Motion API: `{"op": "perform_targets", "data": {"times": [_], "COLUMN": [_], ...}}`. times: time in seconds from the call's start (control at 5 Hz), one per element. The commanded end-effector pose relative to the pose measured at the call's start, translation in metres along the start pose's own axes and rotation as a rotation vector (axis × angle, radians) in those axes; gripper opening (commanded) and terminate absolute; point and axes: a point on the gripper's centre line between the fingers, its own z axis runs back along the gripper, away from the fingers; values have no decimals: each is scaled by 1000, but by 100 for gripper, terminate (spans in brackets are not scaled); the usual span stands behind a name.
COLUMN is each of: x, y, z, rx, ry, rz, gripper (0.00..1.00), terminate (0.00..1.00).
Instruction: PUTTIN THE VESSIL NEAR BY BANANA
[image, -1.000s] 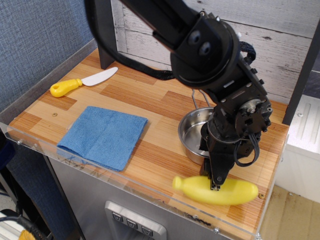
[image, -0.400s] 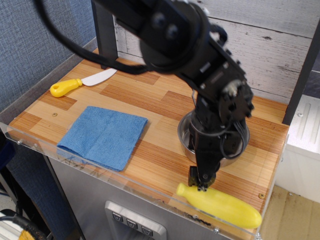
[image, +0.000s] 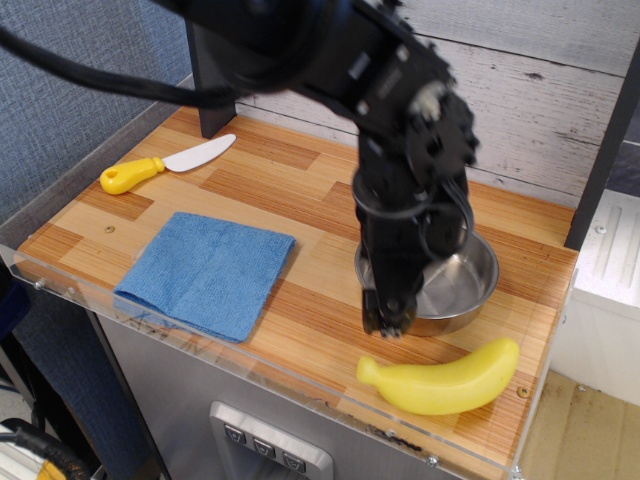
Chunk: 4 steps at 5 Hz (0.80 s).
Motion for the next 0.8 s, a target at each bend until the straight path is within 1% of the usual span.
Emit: {"op": "perform_targets", "data": {"times": [0.0, 0.2, 0.4, 0.6], "x": [-18, -24, -29, -29], "y": [37, 47, 54, 54], "z": [68, 95, 112, 112], "rx": [69, 142, 149, 149], "ry": [-164, -130, -178, -178], "rz": [97, 119, 161, 161], "gripper": [100, 100, 100, 100], "terminate": [0, 0, 0, 0]}}
